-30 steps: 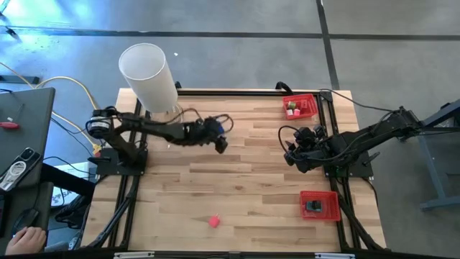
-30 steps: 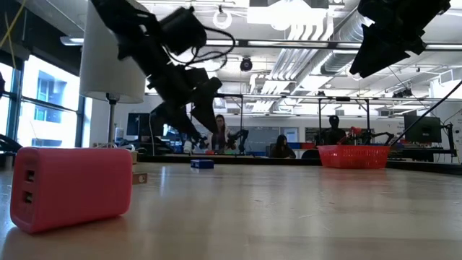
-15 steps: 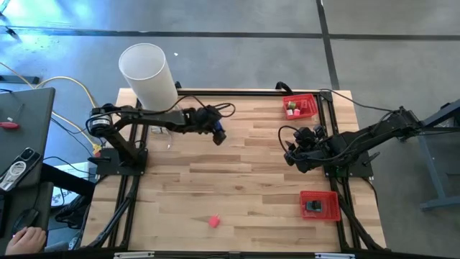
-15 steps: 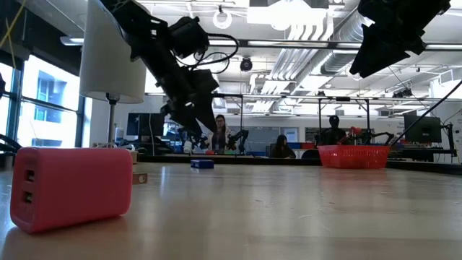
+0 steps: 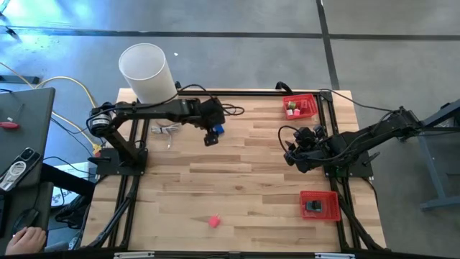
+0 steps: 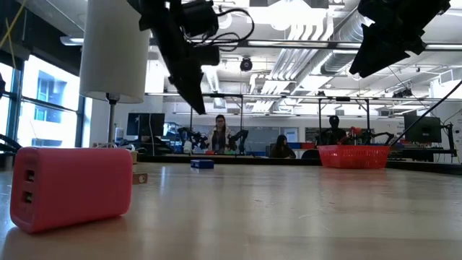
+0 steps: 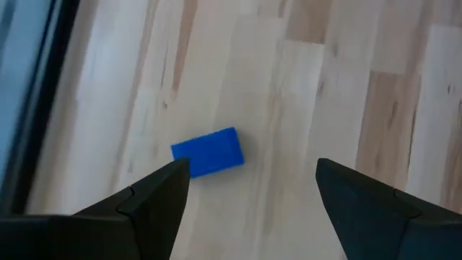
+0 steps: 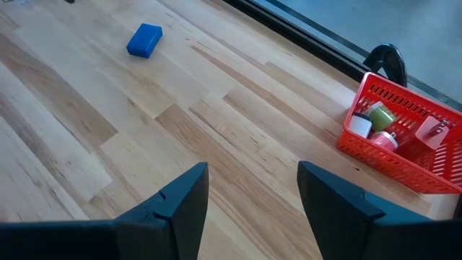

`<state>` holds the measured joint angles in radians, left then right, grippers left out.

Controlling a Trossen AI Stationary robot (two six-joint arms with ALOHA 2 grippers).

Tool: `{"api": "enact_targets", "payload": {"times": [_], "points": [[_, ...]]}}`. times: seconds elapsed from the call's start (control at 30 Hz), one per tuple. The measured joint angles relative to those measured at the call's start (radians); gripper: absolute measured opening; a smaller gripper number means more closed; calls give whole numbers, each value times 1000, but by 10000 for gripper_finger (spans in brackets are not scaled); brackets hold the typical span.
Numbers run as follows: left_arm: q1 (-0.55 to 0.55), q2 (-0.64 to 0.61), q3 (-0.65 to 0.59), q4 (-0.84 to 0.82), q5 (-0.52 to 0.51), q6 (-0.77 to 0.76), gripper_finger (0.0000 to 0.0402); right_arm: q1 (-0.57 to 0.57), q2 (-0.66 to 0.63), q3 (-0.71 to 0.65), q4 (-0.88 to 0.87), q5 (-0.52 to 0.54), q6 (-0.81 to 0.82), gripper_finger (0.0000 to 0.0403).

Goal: Pick & Place Office items
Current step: Put the blue digital clock into the bottom red basket

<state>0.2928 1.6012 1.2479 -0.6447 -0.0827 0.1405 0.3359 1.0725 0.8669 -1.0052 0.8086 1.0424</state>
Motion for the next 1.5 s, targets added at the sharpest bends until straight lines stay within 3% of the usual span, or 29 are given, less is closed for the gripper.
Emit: {"api": "enact_targets", "payload": {"times": [0.27, 0.6, 0.7, 0.83, 0.97, 1.17, 1.4, 1.5], "points": [[4, 0, 16, 1, -27, 180, 265, 0, 0, 0, 0, 0, 0, 201], [3, -1, 16, 53, -26, 134, 264, 0, 0, 0, 0, 22, -1, 201], [3, 0, 16, 70, -58, 3, 263, 0, 0, 0, 0, 37, -2, 201], [-23, -1, 16, 70, -46, 175, 263, 0, 0, 0, 0, 38, -4, 201], [-58, 0, 61, 40, -70, 250, 263, 0, 0, 0, 0, 32, -23, 201], [-81, -1, 222, -154, -156, 389, 263, 0, 0, 0, 0, 31, -23, 201], [-79, -1, 377, -305, -166, 485, 263, 0, 0, 0, 0, 31, -26, 201], [-84, -1, 385, -297, -333, 546, 263, 0, 0, 0, 0, 31, -26, 201]]}}
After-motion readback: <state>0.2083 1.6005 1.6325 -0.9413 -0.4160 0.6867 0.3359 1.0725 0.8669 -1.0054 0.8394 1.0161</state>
